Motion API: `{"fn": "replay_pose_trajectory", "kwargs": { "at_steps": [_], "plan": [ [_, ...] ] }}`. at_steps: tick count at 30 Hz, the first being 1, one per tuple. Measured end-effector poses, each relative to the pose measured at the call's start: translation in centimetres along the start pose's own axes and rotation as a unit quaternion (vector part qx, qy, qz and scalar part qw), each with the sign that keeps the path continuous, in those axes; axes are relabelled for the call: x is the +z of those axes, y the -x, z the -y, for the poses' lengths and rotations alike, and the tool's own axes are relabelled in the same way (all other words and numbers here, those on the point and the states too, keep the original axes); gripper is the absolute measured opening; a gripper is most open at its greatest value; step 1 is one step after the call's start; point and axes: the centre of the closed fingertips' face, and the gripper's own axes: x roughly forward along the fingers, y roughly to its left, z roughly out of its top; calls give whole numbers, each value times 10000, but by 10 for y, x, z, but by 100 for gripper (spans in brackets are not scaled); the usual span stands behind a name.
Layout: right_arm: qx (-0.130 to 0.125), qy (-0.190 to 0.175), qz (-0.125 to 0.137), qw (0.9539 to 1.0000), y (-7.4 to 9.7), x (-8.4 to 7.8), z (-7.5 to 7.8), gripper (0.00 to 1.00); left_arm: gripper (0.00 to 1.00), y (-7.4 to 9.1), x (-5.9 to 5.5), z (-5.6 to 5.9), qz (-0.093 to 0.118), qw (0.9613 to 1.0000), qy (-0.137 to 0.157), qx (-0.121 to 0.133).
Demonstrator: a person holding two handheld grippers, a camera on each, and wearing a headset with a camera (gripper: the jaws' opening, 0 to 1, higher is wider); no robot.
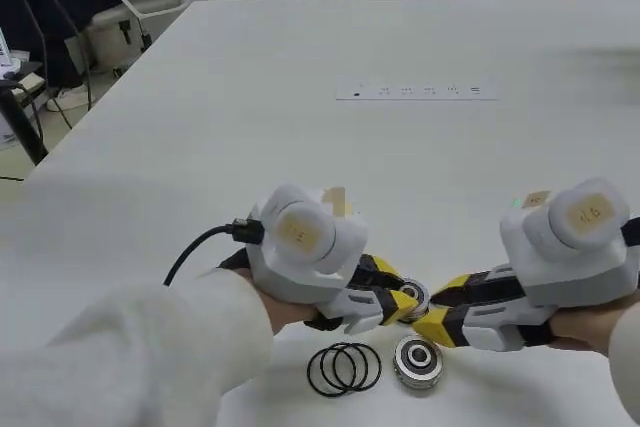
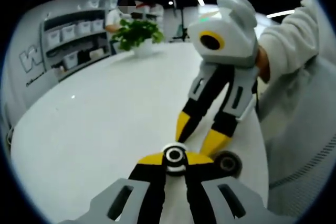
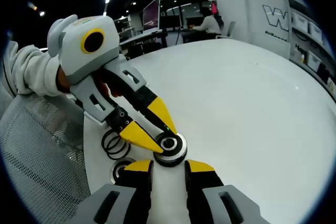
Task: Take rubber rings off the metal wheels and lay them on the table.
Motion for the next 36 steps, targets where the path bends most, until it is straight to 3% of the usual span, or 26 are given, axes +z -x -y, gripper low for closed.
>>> {"fn": "replay_pose_trajectory", "kwargs": {
  "at_steps": [7, 9, 18, 25, 29, 36],
  "plan": [
    [-23, -149, 74, 9999, 1, 0, 3, 14, 14, 0, 0, -1, 33, 10000, 8, 33],
    [-11, -101, 23, 9999, 2, -2, 4, 8, 14, 0, 0, -1, 48, 10000, 28, 43],
    [-142, 127, 1, 9998, 3, -2, 6, 0, 14, 0, 0, 0, 70, 9999, 113, 55],
    [-223, -188, -38, 9996, 4, -1, 11, 0, 14, 1, 0, 1, 71, 9999, 105, 62],
    [-172, -655, 68, 9977, 6, 0, 13, 0, 14, 1, 0, 1, 67, 9999, 95, 58],
    [-177, -824, 74, 9964, 6, -1, 12, 0, 14, 1, 0, 1, 77, 9999, 114, 69]
  ]
}}
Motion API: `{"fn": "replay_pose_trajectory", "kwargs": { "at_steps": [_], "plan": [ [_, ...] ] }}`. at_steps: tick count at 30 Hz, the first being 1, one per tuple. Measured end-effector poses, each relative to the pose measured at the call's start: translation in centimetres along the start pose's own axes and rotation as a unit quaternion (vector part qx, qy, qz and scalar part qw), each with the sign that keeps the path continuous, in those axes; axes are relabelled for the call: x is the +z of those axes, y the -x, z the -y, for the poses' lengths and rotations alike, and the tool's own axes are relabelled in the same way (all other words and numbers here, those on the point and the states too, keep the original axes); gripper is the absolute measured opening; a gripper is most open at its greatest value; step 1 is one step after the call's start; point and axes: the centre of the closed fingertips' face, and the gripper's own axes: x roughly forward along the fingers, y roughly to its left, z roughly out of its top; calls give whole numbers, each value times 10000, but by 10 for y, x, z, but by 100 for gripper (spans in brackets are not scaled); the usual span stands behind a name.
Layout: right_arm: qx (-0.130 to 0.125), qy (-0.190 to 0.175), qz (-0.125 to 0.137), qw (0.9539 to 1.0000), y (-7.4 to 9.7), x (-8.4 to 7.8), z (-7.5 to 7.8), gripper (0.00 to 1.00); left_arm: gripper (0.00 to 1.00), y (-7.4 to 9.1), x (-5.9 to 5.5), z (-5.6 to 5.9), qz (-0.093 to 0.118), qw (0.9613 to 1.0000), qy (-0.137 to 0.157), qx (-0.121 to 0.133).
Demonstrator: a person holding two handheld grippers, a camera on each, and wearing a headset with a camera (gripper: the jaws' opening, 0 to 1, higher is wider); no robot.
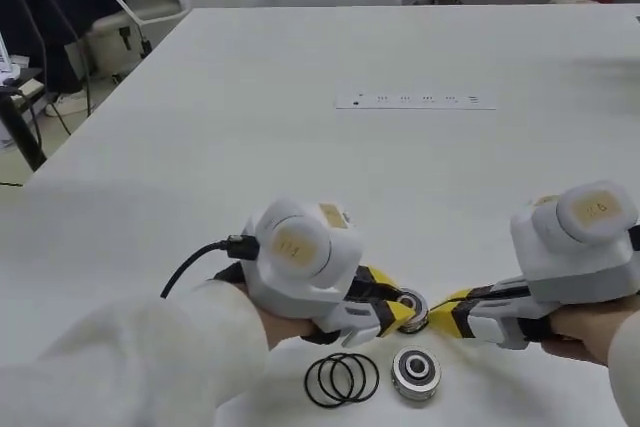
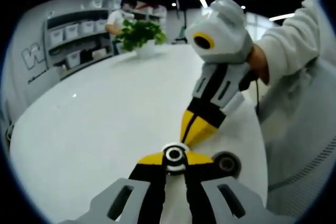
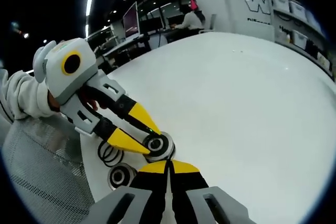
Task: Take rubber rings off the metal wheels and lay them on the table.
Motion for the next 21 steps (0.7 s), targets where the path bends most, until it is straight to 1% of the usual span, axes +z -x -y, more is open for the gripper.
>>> {"fn": "replay_pose_trajectory", "kwargs": {
  "at_steps": [4, 5, 7, 8, 9, 11, 13, 15, 19, 21],
  "plan": [
    [-8, -103, 13, 9999, 1, 0, 0, 0, 14, 0, 0, 0, -3, 10000, -28, 6],
    [-34, -110, 50, 9999, 2, 1, 1, 0, 14, 0, 0, 0, -3, 10000, -31, 7],
    [3, -335, 175, 9993, 5, 6, 2, 0, 14, 1, 0, 0, -9, 10000, -45, 12],
    [5, -382, 221, 9990, 6, 7, 2, 0, 13, 1, 0, 0, -9, 10000, -49, 13],
    [81, -512, 358, 9980, 6, 12, -1, 0, 13, 1, 0, 0, -9, 10000, -51, 13],
    [58, -502, 286, 9983, 6, 11, -3, 0, 13, 1, 0, 0, -13, 10000, -66, 15],
    [56, -462, 290, 9985, 6, 11, -3, 0, 13, 1, 0, 0, -16, 10000, -77, 17],
    [98, -545, 303, 9980, 6, 12, -3, 0, 13, 1, -1, 0, -15, 9999, -101, 22],
    [65, -599, 292, 9978, 6, 14, -5, 0, 13, 1, -1, 0, -22, 9998, -196, 68],
    [71, -599, 294, 9977, 5, 15, -6, 0, 13, 1, -1, 0, -19, 9998, -186, 69]
  ]
}}
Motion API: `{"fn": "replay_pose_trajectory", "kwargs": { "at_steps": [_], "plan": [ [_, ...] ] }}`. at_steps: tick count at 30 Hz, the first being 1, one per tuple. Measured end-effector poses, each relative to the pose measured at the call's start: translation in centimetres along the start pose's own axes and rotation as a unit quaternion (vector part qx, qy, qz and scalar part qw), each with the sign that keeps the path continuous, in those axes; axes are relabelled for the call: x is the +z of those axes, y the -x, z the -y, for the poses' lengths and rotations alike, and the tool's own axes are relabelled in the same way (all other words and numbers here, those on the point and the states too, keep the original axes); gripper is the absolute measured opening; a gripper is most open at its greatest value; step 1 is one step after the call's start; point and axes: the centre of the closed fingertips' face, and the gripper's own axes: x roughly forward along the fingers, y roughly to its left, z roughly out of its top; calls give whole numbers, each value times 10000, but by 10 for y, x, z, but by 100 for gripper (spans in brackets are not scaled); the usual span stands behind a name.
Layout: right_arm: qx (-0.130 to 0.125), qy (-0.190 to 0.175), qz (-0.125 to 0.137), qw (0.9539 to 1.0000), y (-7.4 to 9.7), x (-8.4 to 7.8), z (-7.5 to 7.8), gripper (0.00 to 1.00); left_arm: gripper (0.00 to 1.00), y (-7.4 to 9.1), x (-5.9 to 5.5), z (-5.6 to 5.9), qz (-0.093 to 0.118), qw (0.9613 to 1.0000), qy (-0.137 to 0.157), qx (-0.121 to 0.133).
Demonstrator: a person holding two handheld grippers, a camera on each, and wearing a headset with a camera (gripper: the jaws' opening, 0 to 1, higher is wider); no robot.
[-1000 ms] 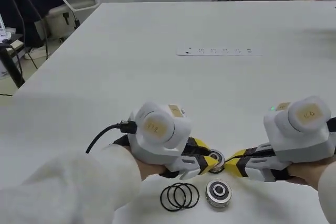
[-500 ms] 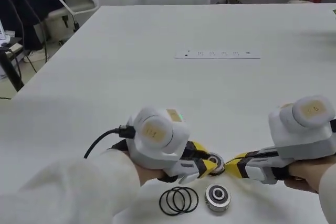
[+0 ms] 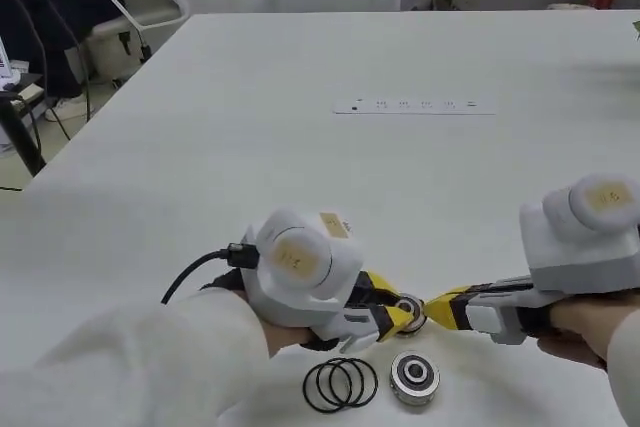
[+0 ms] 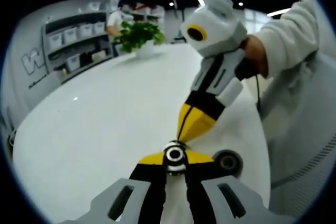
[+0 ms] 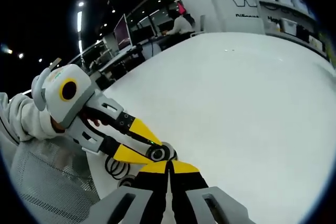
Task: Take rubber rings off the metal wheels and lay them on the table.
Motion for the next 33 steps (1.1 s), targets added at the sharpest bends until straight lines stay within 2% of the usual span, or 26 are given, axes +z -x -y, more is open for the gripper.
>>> {"fn": "replay_pose_trajectory", "kwargs": {
  "at_steps": [33],
  "plan": [
    [162, 65, 17, 9998, -2, 3, -9, 0, 13, 0, -1, 0, 62, 10000, -7, -9]
  ]
}}
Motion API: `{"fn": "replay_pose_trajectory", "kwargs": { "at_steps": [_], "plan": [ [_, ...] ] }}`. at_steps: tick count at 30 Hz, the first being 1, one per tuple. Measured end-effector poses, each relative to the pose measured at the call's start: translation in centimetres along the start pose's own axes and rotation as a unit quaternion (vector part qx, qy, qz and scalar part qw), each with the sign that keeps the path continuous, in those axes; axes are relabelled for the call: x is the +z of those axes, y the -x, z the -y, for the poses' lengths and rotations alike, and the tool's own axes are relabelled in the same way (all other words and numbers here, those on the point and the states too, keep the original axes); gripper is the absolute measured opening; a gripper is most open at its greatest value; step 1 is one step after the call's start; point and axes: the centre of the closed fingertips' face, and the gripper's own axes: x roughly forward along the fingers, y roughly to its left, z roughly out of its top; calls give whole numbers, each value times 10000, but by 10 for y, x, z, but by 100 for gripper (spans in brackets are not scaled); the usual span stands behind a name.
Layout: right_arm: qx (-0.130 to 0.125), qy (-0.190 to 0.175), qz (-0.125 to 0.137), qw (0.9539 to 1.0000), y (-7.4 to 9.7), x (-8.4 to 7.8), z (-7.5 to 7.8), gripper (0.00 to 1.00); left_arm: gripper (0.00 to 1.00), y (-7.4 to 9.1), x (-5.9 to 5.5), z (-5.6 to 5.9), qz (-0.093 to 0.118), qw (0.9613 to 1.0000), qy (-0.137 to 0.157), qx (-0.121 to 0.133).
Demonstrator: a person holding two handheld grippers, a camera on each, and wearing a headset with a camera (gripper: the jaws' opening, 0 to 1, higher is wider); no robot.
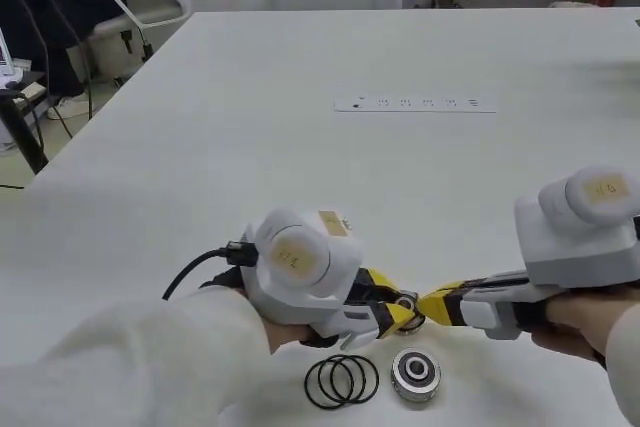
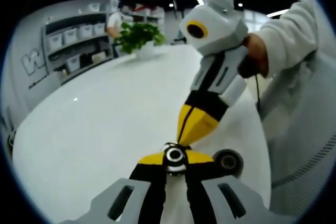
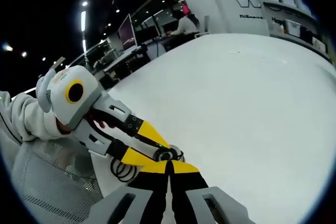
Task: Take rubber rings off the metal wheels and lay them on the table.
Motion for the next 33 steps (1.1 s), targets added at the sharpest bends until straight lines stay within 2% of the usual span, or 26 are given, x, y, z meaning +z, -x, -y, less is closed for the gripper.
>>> {"fn": "replay_pose_trajectory", "kwargs": {
  "at_steps": [19, 23, 24, 29, 33],
  "plan": [
    [88, 44, 66, 9999, -1, 3, -2, 0, 13, 0, 0, 0, 32, 10000, 44, -2],
    [227, 55, 142, 9996, -2, 7, -8, 0, 13, 0, 0, 0, 39, 10000, 58, 5],
    [237, 34, 242, 9994, -2, 10, -9, 0, 13, 0, 0, 0, 39, 10000, 59, 5],
    [118, 96, 153, 9998, -3, 8, -8, 0, 13, 0, 0, -1, 54, 10000, 61, 15],
    [-25, -27, 123, 9999, -1, 6, 0, 0, 13, 0, 1, -1, 63, 10000, 71, 26]
  ]
}}
